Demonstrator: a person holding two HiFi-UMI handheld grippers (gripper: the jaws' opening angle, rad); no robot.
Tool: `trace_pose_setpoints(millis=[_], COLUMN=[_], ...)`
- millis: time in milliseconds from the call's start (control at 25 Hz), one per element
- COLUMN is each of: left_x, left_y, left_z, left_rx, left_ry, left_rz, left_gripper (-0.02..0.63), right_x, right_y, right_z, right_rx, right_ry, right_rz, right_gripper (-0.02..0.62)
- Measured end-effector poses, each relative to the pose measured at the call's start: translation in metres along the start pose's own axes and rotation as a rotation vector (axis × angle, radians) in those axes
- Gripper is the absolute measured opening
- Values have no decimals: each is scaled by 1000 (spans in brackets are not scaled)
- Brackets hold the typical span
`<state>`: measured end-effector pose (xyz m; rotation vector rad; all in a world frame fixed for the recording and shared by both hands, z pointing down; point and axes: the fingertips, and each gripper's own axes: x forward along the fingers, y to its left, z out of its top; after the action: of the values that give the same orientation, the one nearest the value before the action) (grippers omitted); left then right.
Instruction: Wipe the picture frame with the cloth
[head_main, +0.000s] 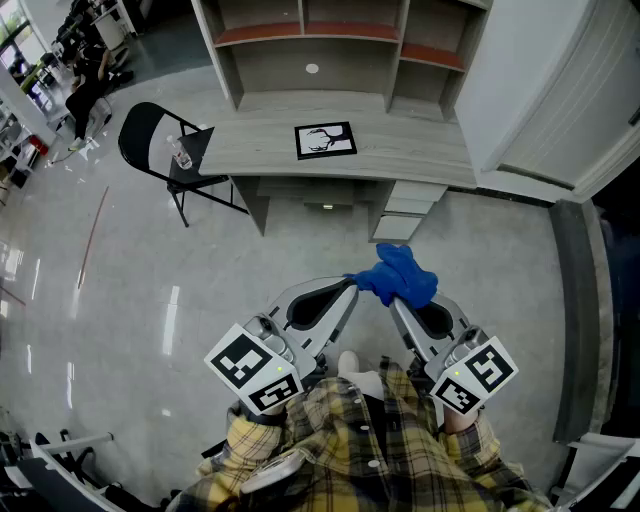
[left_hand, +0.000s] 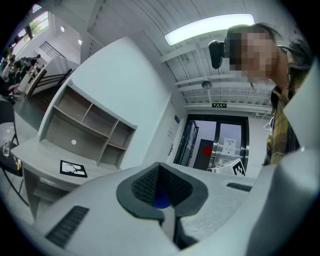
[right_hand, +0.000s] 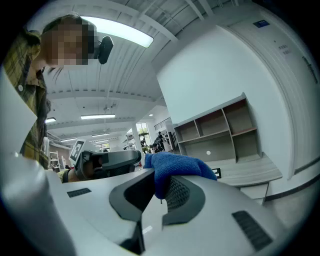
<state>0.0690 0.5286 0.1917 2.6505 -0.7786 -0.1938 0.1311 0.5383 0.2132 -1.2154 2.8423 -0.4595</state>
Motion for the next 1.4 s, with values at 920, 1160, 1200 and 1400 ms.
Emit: trace_pose_setpoints(millis=[920, 1160, 1200, 1400], left_x=[20, 30, 33, 41], left_y=[32, 100, 114, 182], left_z=[-7, 18, 25, 58], left_rx=[-4, -13, -12, -2], left_ry=[14, 9, 9, 18], left_rz=[79, 74, 71, 57], left_gripper=[5, 5, 5, 5], right_x=[4, 70, 84, 156], right_y=[-39, -63, -67, -82], right_z=[-3, 7, 9, 26], right_rx=[61, 57, 55, 39], right_ry=[-22, -10, -7, 3], right_rz=[-10, -25, -25, -19], right_gripper=[41, 41, 41, 41])
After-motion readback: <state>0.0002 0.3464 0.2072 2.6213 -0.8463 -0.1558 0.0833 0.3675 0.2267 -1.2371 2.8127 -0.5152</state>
